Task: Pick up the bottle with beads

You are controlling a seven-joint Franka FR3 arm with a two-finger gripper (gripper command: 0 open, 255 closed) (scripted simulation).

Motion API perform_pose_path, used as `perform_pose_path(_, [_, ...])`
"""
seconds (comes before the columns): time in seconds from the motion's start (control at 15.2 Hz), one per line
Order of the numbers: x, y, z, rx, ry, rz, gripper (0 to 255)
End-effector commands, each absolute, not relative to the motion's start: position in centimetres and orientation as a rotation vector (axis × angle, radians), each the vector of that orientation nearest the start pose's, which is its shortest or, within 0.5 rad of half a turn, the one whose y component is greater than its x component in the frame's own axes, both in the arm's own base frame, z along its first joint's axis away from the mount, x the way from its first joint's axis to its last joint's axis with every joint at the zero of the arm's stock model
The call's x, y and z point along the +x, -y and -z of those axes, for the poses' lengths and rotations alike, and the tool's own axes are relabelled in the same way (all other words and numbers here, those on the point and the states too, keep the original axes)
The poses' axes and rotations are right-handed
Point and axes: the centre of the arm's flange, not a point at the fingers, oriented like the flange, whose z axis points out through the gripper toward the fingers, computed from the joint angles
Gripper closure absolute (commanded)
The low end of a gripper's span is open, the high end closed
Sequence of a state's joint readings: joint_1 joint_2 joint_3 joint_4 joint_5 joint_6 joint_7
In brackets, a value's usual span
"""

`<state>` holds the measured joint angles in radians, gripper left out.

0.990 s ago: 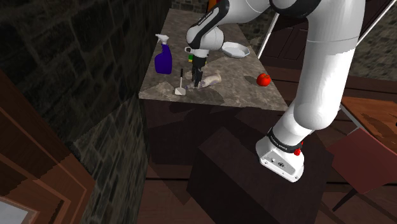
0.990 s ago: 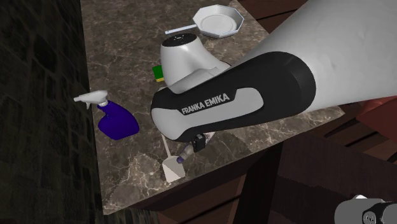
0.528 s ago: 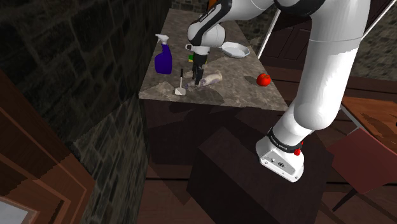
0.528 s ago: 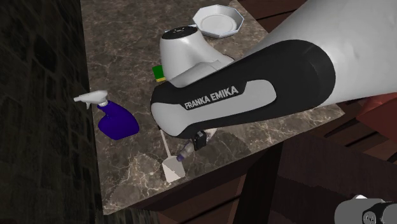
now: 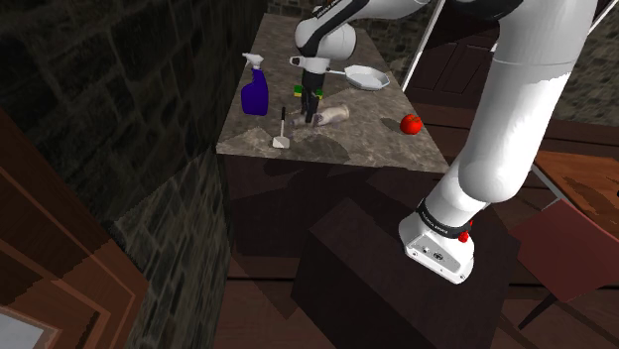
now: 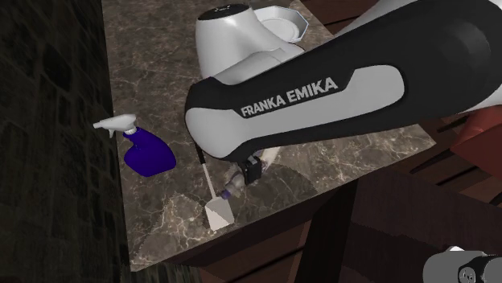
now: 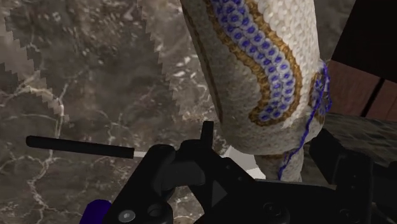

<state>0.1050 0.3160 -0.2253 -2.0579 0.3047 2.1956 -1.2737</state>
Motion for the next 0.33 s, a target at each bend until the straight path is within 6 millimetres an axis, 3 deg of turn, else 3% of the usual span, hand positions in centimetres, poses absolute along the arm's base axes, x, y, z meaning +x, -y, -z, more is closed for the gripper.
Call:
perform_pose_path(0.0, [57.0,5.8,-28.3,-2.585,1.344,-0.031,255])
perform_pose_path(0.26, [57.0,5.8,-29.5,-2.585,1.344,-0.031,255])
